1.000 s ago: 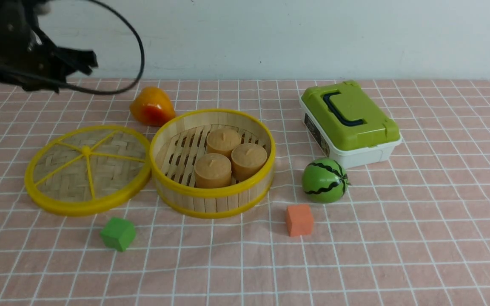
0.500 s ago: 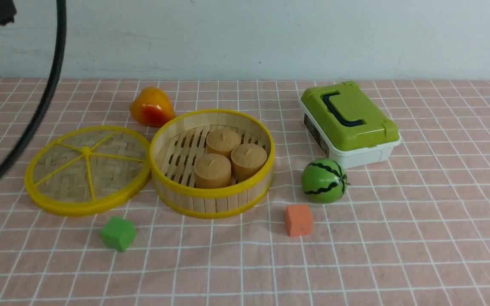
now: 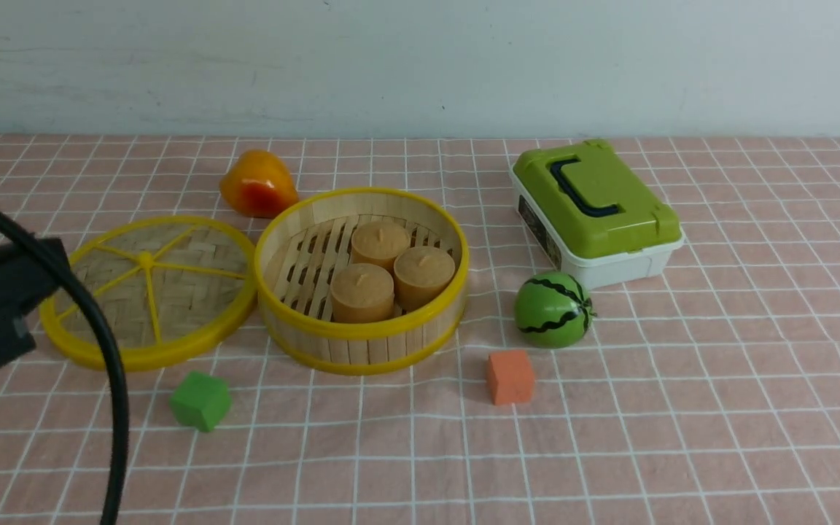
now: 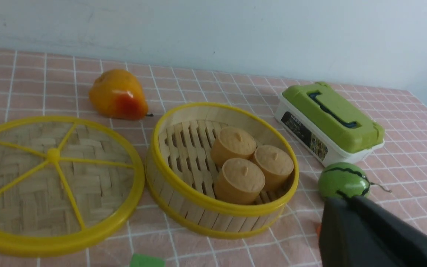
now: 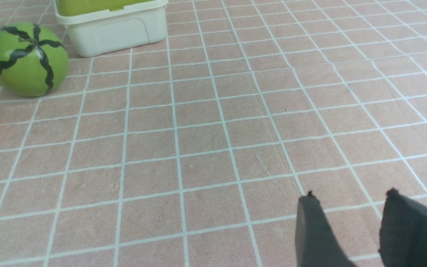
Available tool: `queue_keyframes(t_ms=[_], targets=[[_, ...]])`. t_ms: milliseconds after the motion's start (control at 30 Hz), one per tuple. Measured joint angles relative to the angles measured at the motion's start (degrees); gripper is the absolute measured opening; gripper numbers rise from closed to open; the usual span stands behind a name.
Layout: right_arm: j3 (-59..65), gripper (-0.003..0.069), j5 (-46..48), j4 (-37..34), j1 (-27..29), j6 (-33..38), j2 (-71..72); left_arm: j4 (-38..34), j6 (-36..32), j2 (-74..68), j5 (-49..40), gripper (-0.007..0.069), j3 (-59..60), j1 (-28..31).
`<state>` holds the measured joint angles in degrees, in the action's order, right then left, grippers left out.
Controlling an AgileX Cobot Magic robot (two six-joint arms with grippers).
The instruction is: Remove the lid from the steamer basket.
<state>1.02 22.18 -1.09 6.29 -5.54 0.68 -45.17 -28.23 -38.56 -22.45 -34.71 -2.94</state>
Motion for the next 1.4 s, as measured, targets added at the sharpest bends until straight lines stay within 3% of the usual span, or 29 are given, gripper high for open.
queue_keyframes(t_ms=[433, 733, 900, 967, 1000, 1067, 1167, 1400], targets=[[0.0, 0.0241, 0.0, 0.0, 0.0, 0.0, 0.0, -1.39, -0.1, 8.08, 4.23, -0.0013, 11.37, -0.13], [0.0, 0.0241, 0.0, 0.0, 0.0, 0.0, 0.0, -2.82, 0.95, 34.17, 13.88, -0.0012, 34.58, -0.31], [0.0, 0.0241, 0.0, 0.0, 0.0, 0.0, 0.0, 14.89, 14.16, 38.91, 9.67, -0.0009, 36.09, -0.31], [0.0, 0.0241, 0.0, 0.0, 0.0, 0.0, 0.0, 31.29, 30.07, 39.18, 6.77, -0.0007, 36.22, -0.31], [0.0, 0.0241, 0.0, 0.0, 0.0, 0.0, 0.0, 32.33, 32.6, 39.18, 6.28, -0.0007, 36.22, -0.31], [0.0, 0.0241, 0.0, 0.0, 0.0, 0.0, 0.0, 43.18, 45.26, 39.18, 2.87, -0.0005, 36.4, -0.31], [0.0, 0.0241, 0.0, 0.0, 0.0, 0.0, 0.0, 47.85, 48.37, 39.18, 1.05, -0.0005, 36.4, -0.31], [0.0, 0.0241, 0.0, 0.0, 0.0, 0.0, 0.0, 44.02, 38.99, 39.18, 0.79, -0.0005, 36.4, -0.31]])
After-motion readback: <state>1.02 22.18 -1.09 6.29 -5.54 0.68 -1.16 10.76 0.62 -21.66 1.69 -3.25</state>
